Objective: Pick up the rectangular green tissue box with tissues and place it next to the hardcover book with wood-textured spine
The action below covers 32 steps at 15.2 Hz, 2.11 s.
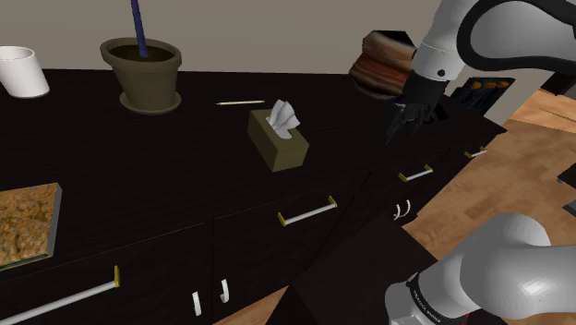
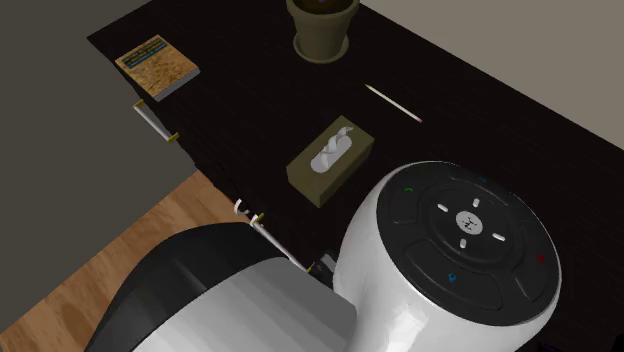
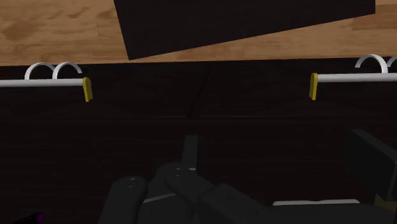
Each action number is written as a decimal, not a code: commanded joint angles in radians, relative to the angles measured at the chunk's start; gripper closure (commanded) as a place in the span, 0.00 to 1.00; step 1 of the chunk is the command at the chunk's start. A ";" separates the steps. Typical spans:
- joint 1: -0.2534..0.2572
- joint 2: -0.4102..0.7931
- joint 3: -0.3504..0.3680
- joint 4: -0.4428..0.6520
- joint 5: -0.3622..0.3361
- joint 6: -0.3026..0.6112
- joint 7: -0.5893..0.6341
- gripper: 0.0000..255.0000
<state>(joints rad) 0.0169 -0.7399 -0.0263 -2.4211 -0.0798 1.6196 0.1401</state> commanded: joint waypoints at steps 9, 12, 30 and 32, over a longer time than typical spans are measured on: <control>0.046 0.116 0.019 -0.027 0.174 0.319 0.113 0.00; 0.066 0.172 0.026 -0.019 0.236 0.439 0.142 0.00; 0.175 0.503 0.046 0.120 0.521 0.937 0.161 0.00; 0.179 0.522 0.048 0.121 0.528 0.956 0.156 0.00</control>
<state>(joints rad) 0.1941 -0.2274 0.0219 -2.2998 0.4435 2.5650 0.3009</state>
